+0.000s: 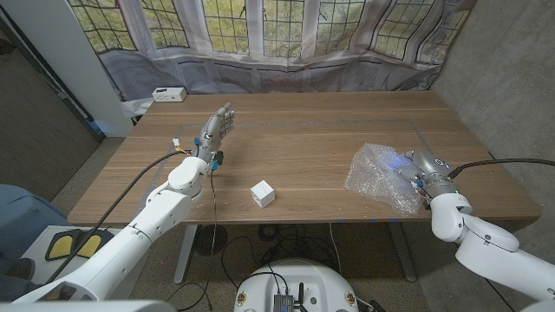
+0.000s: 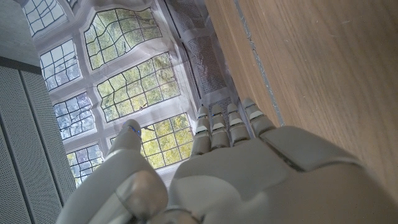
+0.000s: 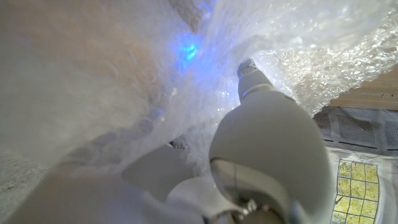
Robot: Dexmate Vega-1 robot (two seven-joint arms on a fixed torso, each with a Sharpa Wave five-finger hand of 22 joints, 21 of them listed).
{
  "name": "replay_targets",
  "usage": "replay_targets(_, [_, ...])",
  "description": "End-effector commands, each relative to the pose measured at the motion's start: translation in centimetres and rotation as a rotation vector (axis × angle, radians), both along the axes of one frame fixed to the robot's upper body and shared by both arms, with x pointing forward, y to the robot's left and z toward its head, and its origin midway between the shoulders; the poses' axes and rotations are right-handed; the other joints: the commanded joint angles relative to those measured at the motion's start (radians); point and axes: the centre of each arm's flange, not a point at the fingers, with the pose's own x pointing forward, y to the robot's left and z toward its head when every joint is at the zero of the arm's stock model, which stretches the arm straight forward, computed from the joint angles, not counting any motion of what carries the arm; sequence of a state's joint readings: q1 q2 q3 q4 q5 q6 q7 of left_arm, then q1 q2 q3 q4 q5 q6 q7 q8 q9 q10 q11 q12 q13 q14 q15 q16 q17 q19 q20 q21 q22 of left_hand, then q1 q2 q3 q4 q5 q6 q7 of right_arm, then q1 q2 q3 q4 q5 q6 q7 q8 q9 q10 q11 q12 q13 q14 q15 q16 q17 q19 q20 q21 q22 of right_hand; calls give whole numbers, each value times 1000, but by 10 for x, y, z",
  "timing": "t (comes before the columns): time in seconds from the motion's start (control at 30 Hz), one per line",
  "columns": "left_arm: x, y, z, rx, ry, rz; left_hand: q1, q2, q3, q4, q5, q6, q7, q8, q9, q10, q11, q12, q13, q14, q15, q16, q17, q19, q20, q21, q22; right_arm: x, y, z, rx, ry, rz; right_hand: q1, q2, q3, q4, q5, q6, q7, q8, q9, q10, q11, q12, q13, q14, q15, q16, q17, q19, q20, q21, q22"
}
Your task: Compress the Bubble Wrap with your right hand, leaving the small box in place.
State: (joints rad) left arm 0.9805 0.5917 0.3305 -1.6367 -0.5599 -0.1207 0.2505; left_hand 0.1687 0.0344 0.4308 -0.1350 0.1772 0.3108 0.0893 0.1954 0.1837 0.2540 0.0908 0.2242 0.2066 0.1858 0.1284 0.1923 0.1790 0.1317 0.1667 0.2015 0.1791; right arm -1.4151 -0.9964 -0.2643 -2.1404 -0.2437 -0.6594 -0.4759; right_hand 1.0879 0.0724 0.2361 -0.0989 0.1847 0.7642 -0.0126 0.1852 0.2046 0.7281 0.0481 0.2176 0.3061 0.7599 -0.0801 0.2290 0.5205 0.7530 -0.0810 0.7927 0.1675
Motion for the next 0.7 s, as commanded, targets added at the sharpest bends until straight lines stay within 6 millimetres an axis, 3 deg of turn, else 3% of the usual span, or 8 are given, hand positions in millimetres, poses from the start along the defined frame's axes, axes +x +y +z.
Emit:
replay_targets(0.03, [2, 0, -3, 1, 13, -2, 1, 8, 8, 4, -2, 4, 1, -3, 2, 4, 2, 0, 3, 8, -3, -2, 3, -1, 10, 1, 5, 5, 1, -11, 7, -3, -24, -19, -3, -8, 2, -5, -14, 1, 3, 0, -13, 4, -1, 2, -16, -4, -4, -2, -16, -30, -10, -1])
replay_targets(0.33, [4, -1, 0, 4, 11, -3, 1, 8, 8, 4, -2, 5, 0, -2, 2, 4, 0, 0, 3, 9, -6, -2, 3, -1, 9, 1, 5, 8, 0, -13, 8, 21, -26, -56, -16, -18, 6, -8, -50, 4, -1, 1, -50, 11, -9, 0, -84, 21, -30, -17, -77, -4, -50, -2])
replay_targets(0.47, [5, -2, 1, 5, 13, -5, 1, 7, 8, 4, -2, 5, 0, -3, 2, 3, 0, 0, 3, 9, -6, -2, 3, -1, 8, 1, 5, 8, -1, -12, 14, 26, -25, -96, -22, -32, 18, -9, -79, 9, -5, 2, -76, 16, -13, -2, -127, 33, -37, -23, -120, 17, -79, -2])
replay_targets(0.57, [6, -2, 1, 4, 13, -6, 1, 8, 8, 4, -2, 5, 0, -3, 2, 4, 0, 0, 3, 8, -5, -2, 3, -1, 9, 1, 5, 8, -2, -12, 13, 35, -27, -135, -27, -45, 32, -10, -100, 14, -4, 2, -104, 21, -17, -4, -168, 48, -43, -29, -154, 31, -105, -2])
replay_targets(0.7, [6, -2, 0, 3, 13, -6, 1, 8, 8, 4, -2, 4, 1, -3, 2, 4, -1, 0, 3, 9, -5, -2, 3, -2, 9, 1, 5, 8, -2, -11, 10, 53, -26, -167, -45, -58, 33, -3, -151, 19, -8, 3, -154, 26, -24, -7, -239, 63, -53, -46, -202, 49, -144, -3])
